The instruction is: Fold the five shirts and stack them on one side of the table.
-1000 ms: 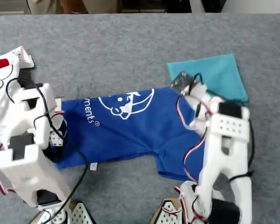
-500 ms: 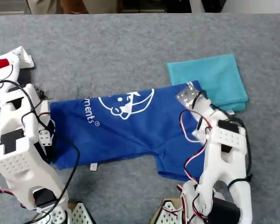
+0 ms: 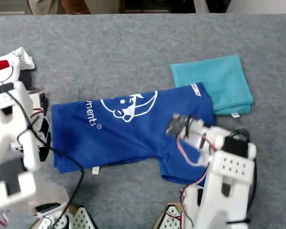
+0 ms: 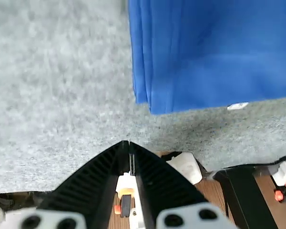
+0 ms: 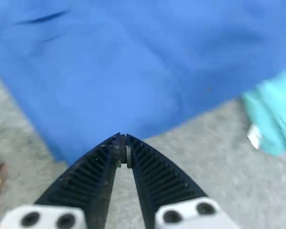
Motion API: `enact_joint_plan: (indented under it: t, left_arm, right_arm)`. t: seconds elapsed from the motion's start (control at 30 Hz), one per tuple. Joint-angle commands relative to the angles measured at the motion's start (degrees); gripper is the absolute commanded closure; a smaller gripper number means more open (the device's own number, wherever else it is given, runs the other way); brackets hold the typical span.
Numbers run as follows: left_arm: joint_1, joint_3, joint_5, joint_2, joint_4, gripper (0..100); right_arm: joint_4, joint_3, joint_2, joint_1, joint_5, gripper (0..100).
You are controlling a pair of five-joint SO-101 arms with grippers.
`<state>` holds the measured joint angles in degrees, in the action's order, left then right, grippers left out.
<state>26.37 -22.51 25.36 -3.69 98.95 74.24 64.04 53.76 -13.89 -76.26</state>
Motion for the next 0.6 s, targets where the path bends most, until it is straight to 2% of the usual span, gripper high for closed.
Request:
enact_joint_plan:
  t: [0.0,0.2,0.43,0.57]
  left_arm:
    - [0.35,-4.04,0.62,-9.89,-1.14,98]
    - [0.35,-6.59,2.02,-9.54,-1.14,98]
    - [0.0,-6.33,1.49,-5.32,-1.05,98]
    - [0.0,-6.33,-0.7,-2.95,-0.97,98]
  right_arm:
    - [1.32,5.49,5.14,1.63,-4.22,99.6]
    - [0.97,12.62,4.97,1.89,-7.12,99.5]
    - [0.88,15.16,2.24,1.89,-7.74,80.1]
    - [-1.76,15.78,-1.1,1.89,-10.11,79.0]
